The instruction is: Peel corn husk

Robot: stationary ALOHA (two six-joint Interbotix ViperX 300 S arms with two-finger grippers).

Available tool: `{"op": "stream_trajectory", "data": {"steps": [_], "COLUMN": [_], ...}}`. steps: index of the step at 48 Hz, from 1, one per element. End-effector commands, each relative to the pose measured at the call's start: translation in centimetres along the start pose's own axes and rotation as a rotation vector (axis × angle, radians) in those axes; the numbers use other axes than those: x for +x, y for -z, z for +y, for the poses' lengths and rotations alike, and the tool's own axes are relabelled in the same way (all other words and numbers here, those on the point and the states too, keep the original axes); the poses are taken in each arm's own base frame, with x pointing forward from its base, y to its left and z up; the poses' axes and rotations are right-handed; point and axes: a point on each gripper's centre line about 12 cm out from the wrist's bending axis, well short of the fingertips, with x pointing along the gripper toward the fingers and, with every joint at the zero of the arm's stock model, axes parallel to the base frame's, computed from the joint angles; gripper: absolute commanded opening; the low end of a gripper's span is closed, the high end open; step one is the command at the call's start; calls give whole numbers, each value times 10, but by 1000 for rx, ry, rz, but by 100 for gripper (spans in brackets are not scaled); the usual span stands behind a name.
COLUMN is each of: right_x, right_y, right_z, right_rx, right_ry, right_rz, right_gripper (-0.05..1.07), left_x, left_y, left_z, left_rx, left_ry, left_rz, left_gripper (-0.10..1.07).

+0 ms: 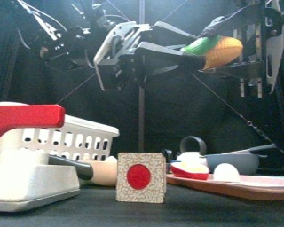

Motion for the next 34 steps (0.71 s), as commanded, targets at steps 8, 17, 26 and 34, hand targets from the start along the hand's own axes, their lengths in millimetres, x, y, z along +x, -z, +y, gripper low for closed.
{"op": "stream_trajectory", "data": {"steps": [8,17,26,34], "right_x": [0,1,3,3], "right_y": [-5,-9,-8,-13], "right_z": [12,16,20,22], "right_rx": [-12,-46,-147,-165], "right_ry": [-36,-47,-35,0], "right_rz": [-14,-19,12,3], "right_gripper": [64,66,76,92], "left_x": [4,3,0,-1], "left_y": [-6,-5,-5,-4], "left_z": [13,12,11,12], "left_rx": [4,3,-6,-18], "left_ry": [-39,-36,-34,-44], "left_rz": [-21,-17,-11,-2], "left_gripper": [78,76,76,76]}}
